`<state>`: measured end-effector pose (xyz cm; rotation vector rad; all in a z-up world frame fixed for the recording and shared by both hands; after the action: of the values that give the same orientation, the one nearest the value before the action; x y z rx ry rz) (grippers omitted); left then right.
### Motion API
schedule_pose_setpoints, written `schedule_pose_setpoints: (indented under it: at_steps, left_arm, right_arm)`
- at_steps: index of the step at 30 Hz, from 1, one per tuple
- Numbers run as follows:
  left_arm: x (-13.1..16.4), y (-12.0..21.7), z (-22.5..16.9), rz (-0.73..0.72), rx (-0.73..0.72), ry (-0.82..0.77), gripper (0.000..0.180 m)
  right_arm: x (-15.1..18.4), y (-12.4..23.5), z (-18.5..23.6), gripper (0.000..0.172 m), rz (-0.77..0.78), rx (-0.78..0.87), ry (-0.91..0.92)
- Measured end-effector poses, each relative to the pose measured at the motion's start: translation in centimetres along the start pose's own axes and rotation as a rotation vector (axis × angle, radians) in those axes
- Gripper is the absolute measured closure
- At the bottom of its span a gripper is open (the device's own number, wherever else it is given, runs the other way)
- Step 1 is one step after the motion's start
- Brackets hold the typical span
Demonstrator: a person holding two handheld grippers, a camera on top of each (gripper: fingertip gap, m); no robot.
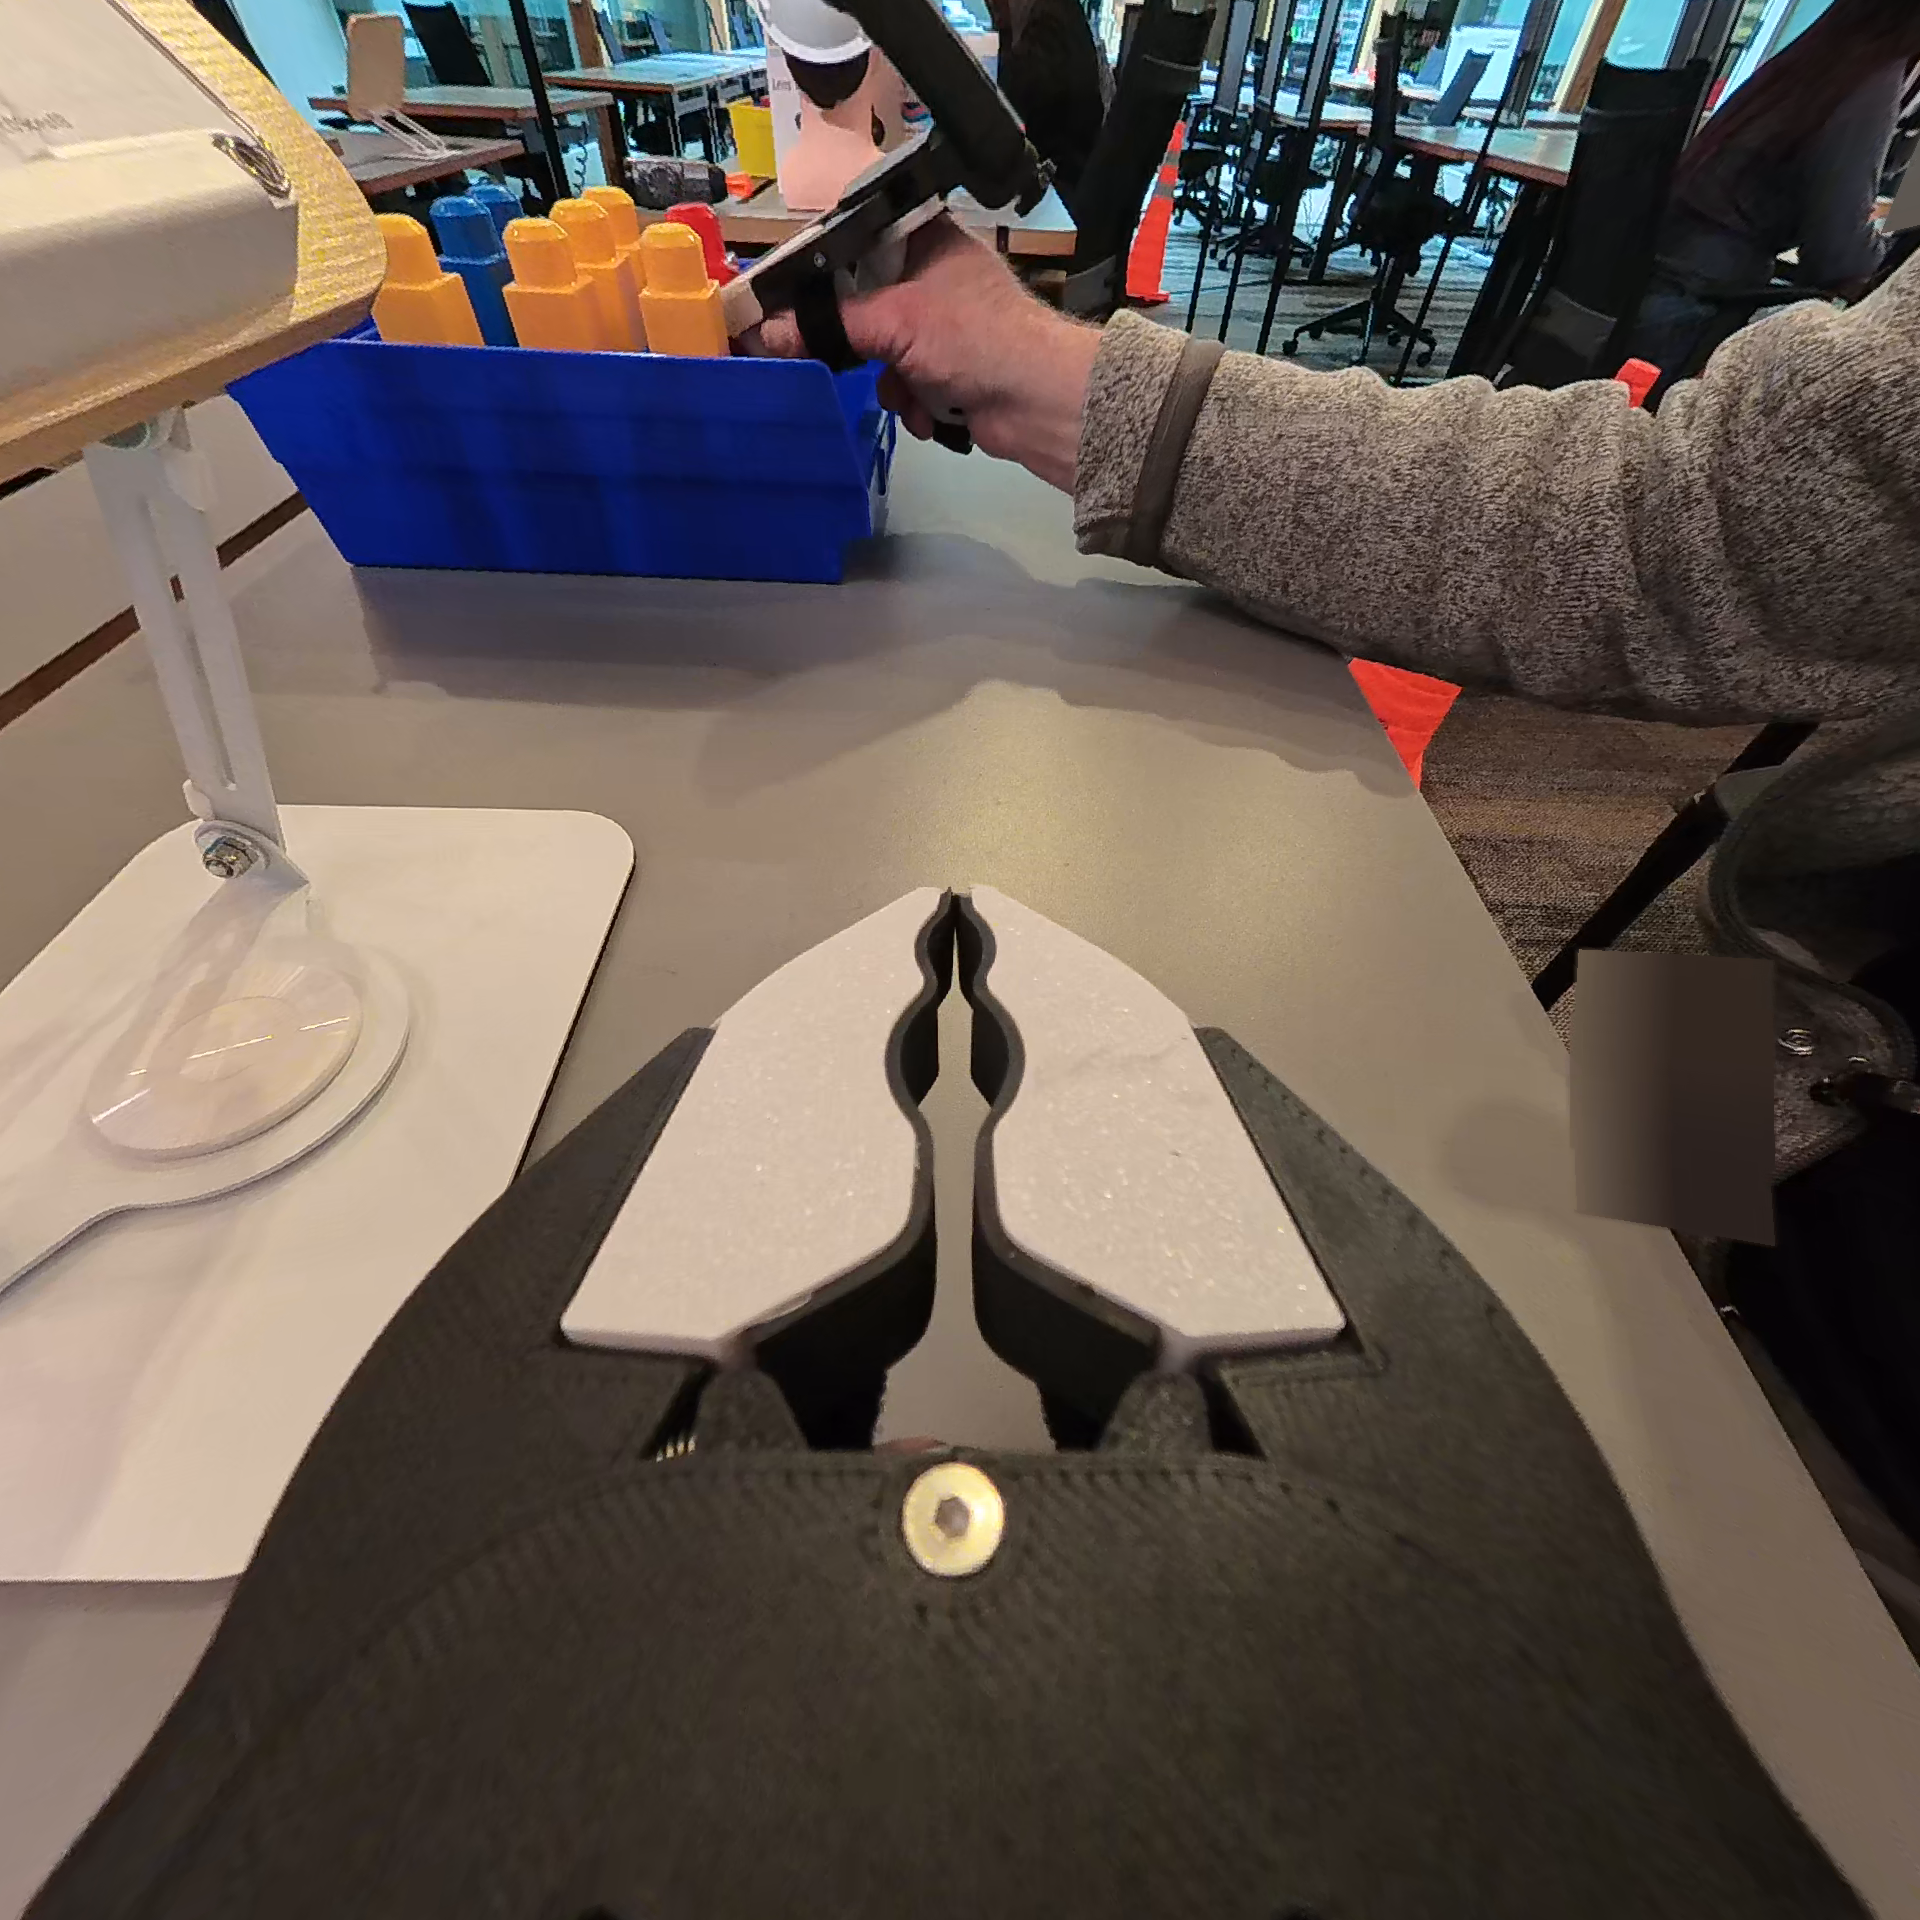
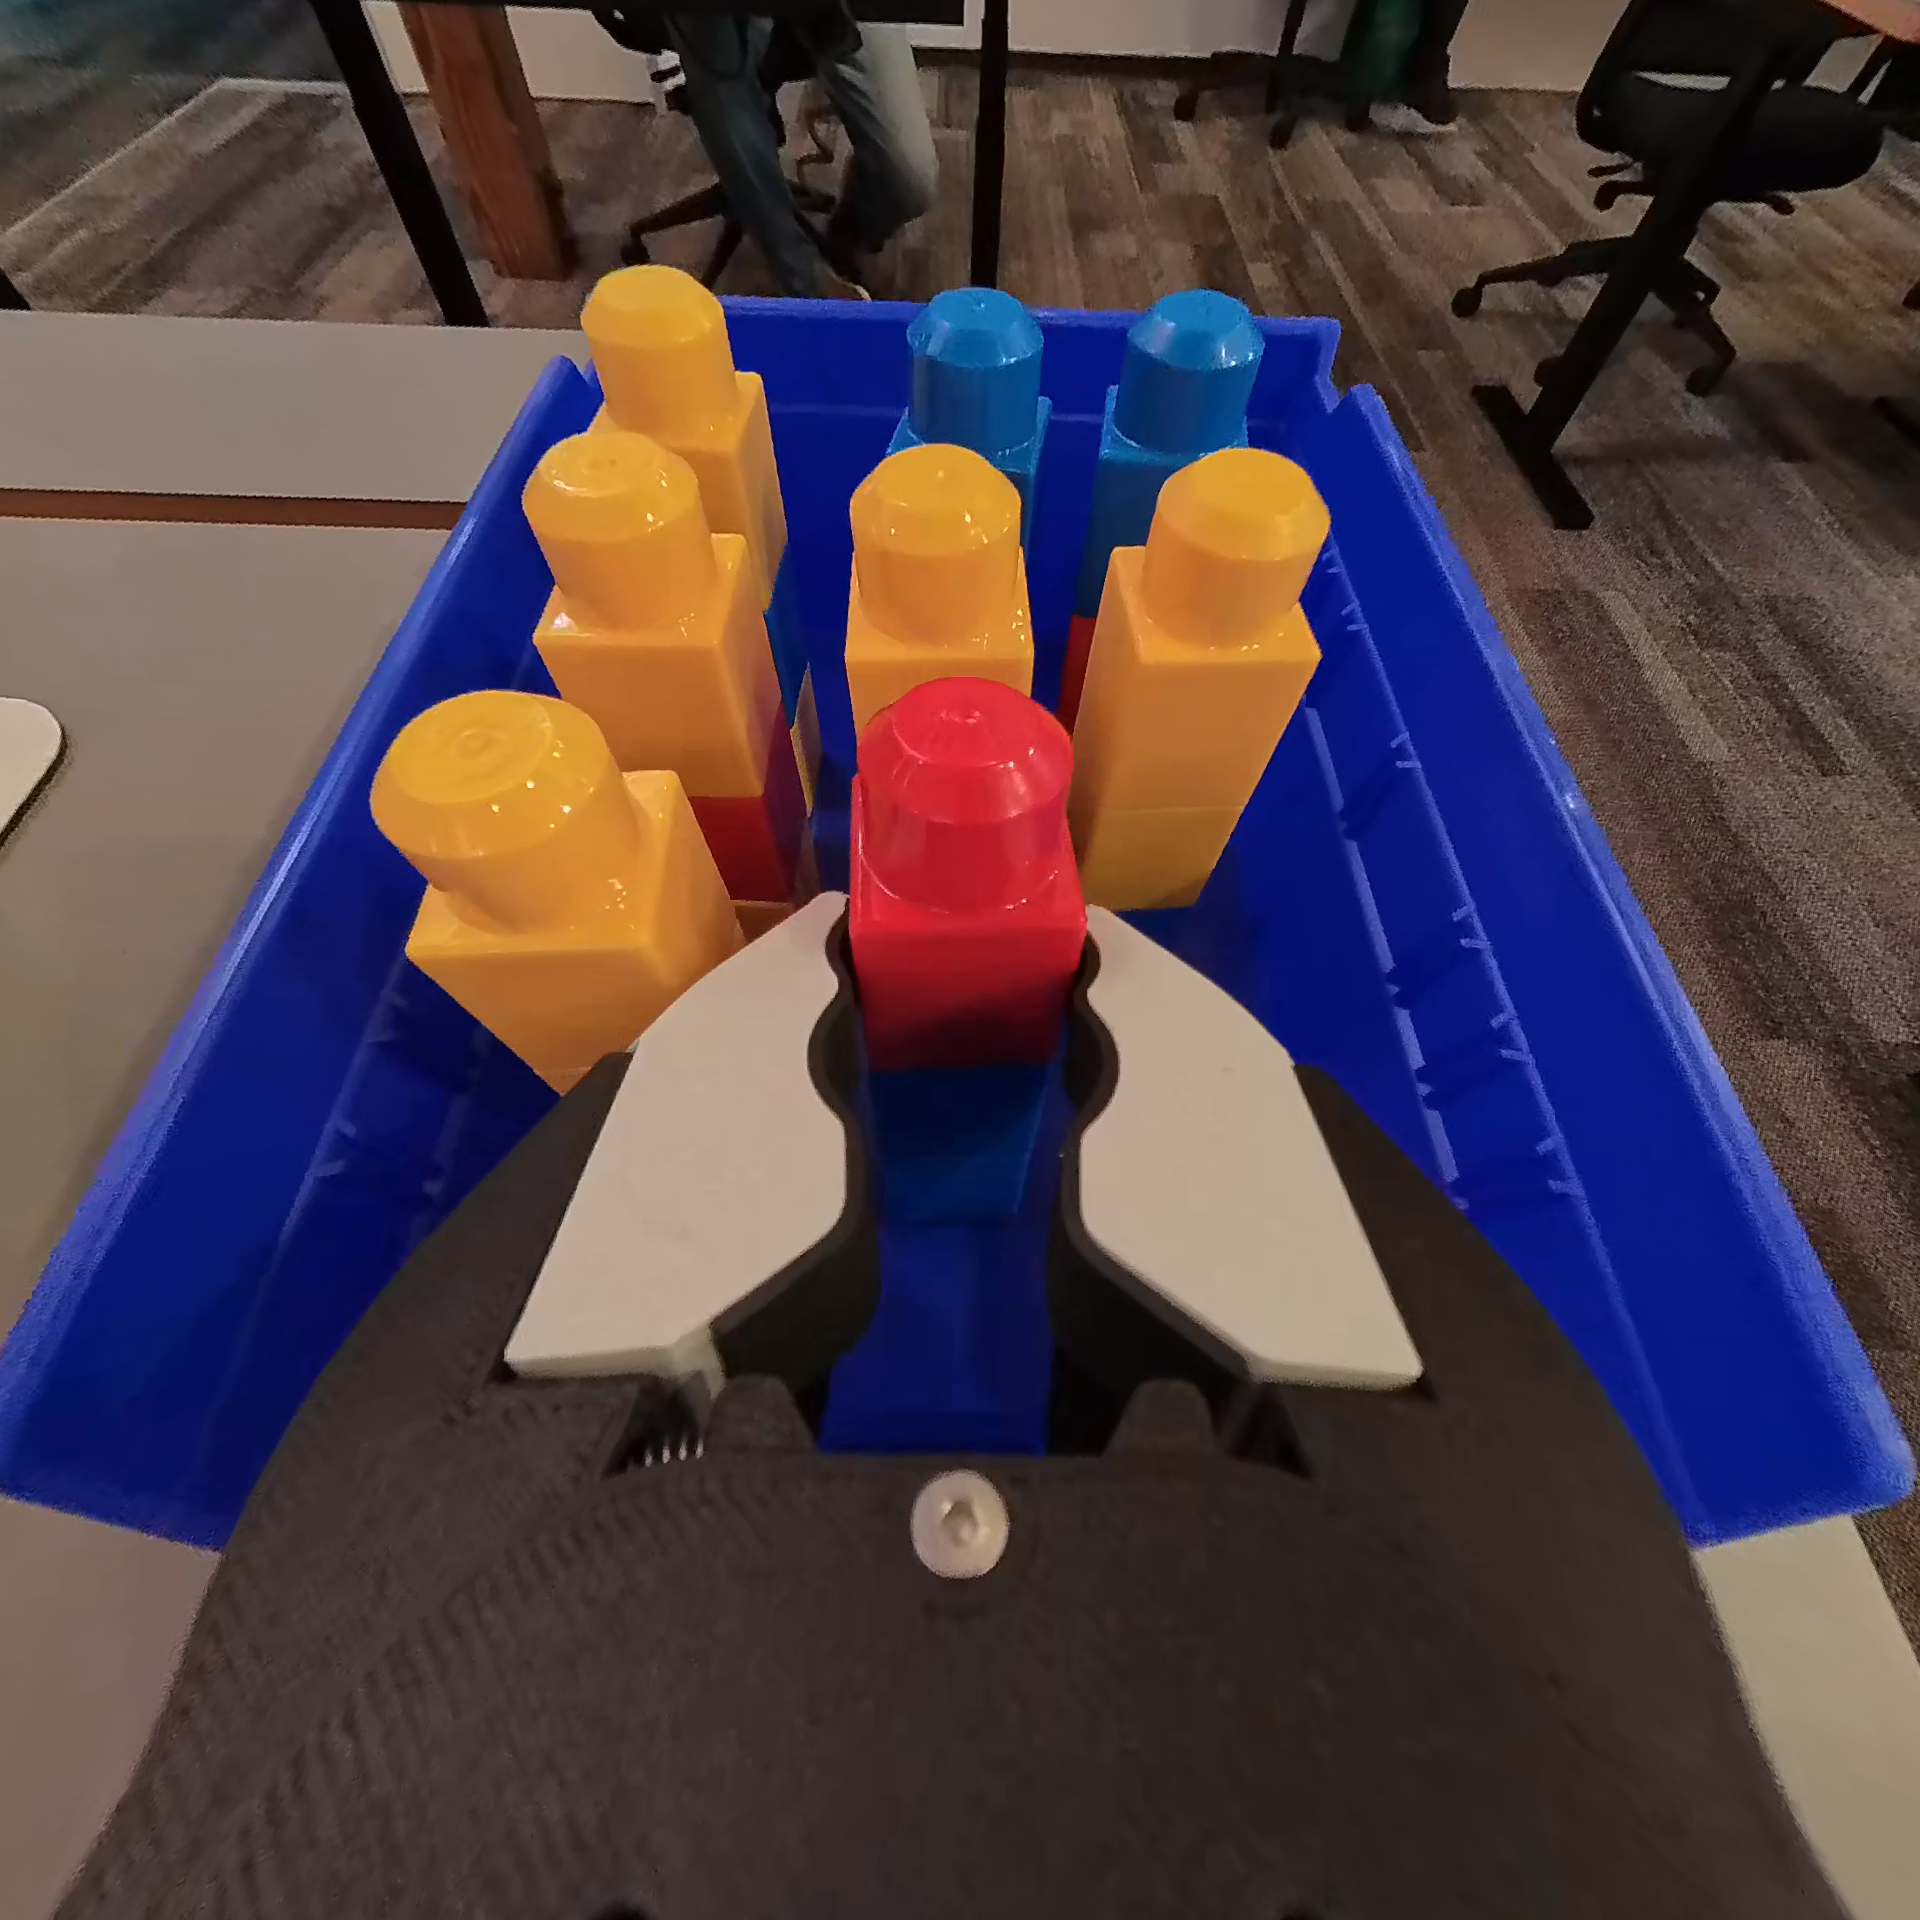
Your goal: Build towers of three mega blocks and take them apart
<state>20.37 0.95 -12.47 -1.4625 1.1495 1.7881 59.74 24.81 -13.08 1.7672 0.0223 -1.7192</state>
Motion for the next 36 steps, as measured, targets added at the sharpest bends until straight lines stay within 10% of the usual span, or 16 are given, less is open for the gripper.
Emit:
schedule_pose_setpoints:
  at_steps: [36]
  left_arm:
    - [0.1,-0.6,-0.9,0.015,0.032,-0.013,0.18]
  right_arm:
    - [0.0,1.3,0.1,0.127,-0.065,0.031,0.005]
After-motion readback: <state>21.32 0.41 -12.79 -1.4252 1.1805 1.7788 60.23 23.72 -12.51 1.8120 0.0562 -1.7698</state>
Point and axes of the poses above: each gripper's, where its closed fingertips meet, y back along the fingers, x out of its underside, z = x × y across the jaws, the point moved 2 cm from there along y, back along the fingers, and after that the axes turned 15 degrees about -x, right-handed, at the moved point
